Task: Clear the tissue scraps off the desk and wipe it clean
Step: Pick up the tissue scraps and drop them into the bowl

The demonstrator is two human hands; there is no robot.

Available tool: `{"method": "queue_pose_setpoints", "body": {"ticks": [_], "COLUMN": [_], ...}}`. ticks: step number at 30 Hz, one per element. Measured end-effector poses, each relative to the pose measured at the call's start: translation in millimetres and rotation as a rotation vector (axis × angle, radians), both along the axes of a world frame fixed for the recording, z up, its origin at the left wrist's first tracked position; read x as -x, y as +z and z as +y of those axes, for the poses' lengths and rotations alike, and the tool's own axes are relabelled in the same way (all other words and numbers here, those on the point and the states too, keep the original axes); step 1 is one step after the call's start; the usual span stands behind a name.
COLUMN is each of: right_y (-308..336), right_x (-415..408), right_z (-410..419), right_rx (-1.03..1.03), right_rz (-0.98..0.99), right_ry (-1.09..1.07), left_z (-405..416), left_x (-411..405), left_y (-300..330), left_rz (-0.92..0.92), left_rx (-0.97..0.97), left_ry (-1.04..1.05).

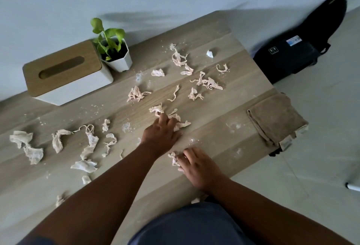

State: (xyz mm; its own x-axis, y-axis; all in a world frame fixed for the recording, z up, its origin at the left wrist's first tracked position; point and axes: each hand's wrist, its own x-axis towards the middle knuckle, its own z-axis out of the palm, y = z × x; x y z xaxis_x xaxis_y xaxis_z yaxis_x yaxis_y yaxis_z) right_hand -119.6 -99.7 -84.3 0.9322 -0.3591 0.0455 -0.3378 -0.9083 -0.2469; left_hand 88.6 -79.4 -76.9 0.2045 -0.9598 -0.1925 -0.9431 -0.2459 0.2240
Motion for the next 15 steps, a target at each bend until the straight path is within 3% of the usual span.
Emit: {"method": "queue_pose_setpoints", "body": {"ticks": [7,15], "right_y": [0.4,25.1], "right_x": [3.0,14.7], "right_z": [-12.4,-33.2], "right_rx": [-0.008,-0.293], "right_rz": [-0.036,0.054], "right_ry": [0.079,-0.047], "left_z": [0.5,5.8], "left_x": [-0.8,-5.5], "left_y": [2.3,3.9], "left_rz": [0.027,0.157], "left_rx": [0.089,0.179], "left_ry": [-0.063,-0.042]}}
